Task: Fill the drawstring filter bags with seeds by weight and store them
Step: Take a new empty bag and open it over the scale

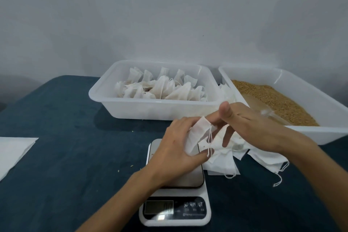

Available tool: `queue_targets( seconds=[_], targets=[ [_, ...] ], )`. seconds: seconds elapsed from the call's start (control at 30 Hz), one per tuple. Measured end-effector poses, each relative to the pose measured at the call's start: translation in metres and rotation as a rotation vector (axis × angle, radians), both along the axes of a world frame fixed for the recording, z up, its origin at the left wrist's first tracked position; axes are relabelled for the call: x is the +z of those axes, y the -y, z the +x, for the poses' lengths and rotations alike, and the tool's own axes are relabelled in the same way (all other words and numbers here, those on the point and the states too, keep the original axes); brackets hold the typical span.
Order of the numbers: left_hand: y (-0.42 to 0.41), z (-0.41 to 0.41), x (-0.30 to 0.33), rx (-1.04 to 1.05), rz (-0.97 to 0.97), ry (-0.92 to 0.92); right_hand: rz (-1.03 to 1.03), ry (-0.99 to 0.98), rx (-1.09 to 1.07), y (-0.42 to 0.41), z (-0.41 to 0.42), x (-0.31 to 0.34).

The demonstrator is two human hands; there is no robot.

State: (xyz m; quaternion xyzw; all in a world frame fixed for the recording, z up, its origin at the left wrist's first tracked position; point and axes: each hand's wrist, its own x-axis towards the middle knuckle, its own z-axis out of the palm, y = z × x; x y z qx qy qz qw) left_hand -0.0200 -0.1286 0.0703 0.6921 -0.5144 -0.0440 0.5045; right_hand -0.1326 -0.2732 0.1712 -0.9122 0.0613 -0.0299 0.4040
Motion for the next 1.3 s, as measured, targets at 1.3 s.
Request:
queue_targets(
  seconds=[1.3],
  targets=[
    [0.006, -0.001, -0.009, -0.002, -0.06, -0.616, -0.354, 0.122, -0.459, 0.092, 0.017, 0.027]
  ],
)
